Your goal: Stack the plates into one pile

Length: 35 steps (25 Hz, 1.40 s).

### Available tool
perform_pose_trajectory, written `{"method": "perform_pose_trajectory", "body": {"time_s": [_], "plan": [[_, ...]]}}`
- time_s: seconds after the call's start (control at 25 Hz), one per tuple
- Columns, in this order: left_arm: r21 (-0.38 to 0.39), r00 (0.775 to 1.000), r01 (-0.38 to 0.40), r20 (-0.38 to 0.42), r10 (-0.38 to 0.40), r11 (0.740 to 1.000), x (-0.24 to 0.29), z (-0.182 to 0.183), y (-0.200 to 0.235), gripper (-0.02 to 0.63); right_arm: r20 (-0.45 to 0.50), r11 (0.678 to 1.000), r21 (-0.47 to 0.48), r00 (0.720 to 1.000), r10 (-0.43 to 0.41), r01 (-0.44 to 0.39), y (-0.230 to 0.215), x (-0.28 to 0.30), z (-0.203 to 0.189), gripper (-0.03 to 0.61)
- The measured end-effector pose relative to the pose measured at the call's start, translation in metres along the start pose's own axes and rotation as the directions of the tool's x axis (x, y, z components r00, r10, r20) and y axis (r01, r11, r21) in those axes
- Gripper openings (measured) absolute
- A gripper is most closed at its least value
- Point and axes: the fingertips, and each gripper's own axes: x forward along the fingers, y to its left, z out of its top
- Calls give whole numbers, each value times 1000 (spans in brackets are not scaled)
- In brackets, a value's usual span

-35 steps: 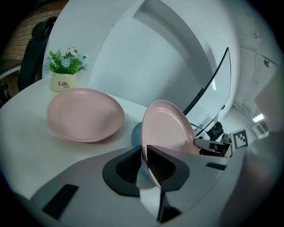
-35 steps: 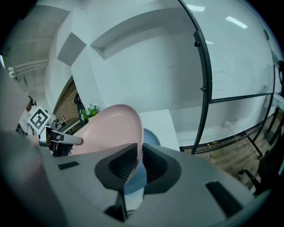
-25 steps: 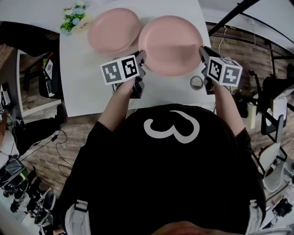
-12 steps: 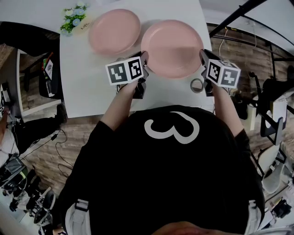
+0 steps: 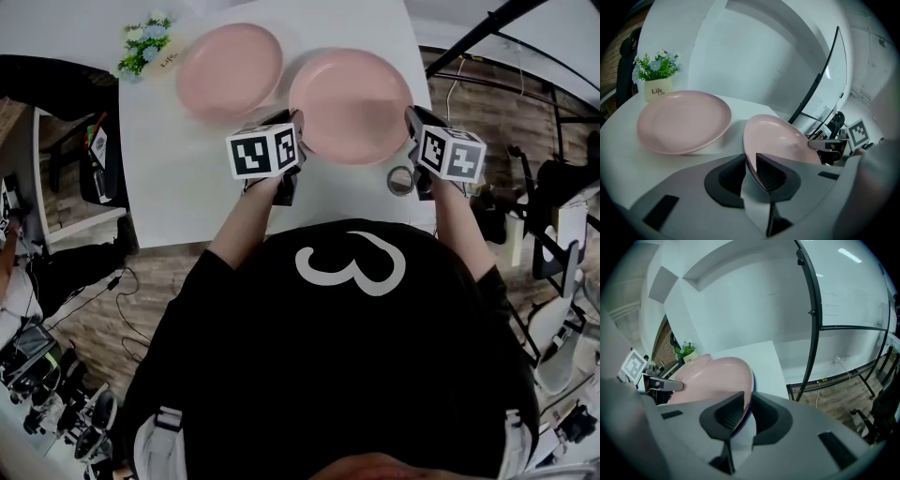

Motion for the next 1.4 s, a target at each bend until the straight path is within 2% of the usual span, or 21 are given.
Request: {"method": "perform_pose_trajectory", "body": {"time_s": [0.36,0.68,1.08,1.4], "plan": [[46,1000,-11,-9,11,999,5,-1,0,63,2,1000,-18,1000,-14,14,-6,2,0,67],[42,1000,1,-12,-1,999,4,1,5,106,8,1000,-15,1000,20,-19,-1,3,2,146],[-55,998,54,-25,-56,997,4,-4,6,137,-22,998,44,999,48,-47,-10,4,-5,150],[-57,997,55,-46,-58,997,7,-9,4,135,-60,995,44,994,93,-90,0,10,-14,137]]}}
